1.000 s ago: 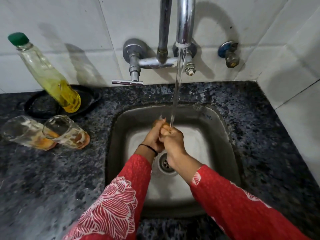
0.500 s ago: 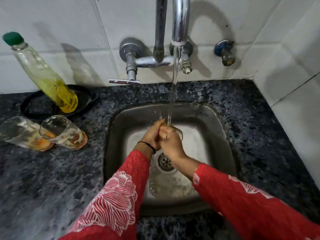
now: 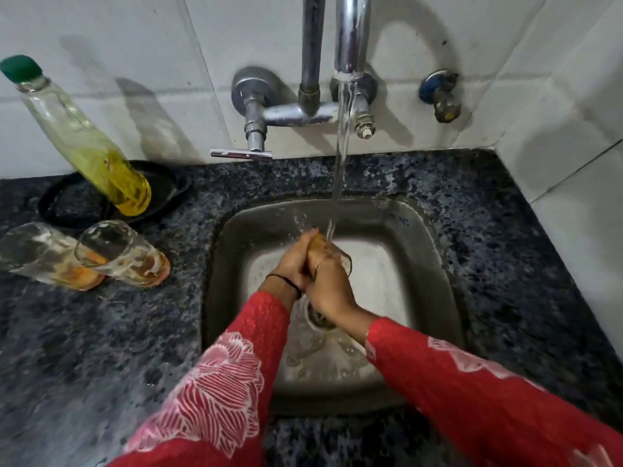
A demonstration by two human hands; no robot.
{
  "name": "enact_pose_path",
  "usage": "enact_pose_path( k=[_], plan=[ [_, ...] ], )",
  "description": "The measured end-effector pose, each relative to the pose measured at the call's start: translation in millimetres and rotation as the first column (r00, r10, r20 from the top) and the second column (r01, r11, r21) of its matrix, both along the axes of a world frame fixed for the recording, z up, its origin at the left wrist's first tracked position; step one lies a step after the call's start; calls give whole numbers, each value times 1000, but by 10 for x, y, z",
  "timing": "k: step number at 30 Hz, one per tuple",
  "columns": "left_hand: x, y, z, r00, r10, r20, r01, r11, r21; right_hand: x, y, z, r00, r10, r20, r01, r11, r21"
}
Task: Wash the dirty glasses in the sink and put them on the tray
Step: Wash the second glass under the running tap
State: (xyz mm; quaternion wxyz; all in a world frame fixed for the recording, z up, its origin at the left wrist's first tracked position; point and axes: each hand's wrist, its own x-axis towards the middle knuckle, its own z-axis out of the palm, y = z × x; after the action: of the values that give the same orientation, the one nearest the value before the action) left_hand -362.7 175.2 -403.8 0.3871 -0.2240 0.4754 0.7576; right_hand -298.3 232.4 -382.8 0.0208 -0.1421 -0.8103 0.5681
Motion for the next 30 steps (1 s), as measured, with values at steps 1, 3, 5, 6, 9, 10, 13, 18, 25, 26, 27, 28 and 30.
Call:
enact_pose_path(
  k=[1,3,5,6,9,10,13,18,25,26,27,28,30],
  plan=[
    [-35,-15,29,998,-56,36,57,998,-38,16,129,-64,989,149,17,-150,982,111],
    [-51,-41,32,993,-73,90,77,996,-47,-12,362,-71,914,396,90,-406,890,207],
    [-1,-50,32,995,-36,93,33,999,37,-77,404,-44,880,464,103,-474,841,262],
    [41,-40,4,995,-13,104,2,994,105,-98,376,-2,887,439,141,-461,836,298],
    [151,-16,-80,983,148,106,-166,968,189,-165,161,44,954,203,219,-263,920,291],
    [165,1,-108,976,190,103,-207,957,201,-190,93,67,973,99,210,-117,991,72],
    [154,30,-53,982,160,97,-174,973,151,-185,-33,136,948,-152,278,254,889,-381],
    [48,-47,37,974,-41,224,19,995,97,-3,342,68,802,542,251,-568,561,603],
    [131,47,-8,988,103,111,-120,981,155,-166,-18,58,963,-158,219,191,971,-143],
    [113,47,14,989,111,103,-123,984,126,-166,-4,60,965,-156,210,196,963,-186],
    [95,35,31,992,88,91,-96,992,83,-119,3,41,980,-109,164,141,970,-196],
    [79,14,34,993,60,105,-67,996,61,-59,72,31,986,9,169,12,993,-119],
    [86,-36,63,991,32,132,-41,997,65,45,288,-85,941,313,125,-336,897,288]
  ],
)
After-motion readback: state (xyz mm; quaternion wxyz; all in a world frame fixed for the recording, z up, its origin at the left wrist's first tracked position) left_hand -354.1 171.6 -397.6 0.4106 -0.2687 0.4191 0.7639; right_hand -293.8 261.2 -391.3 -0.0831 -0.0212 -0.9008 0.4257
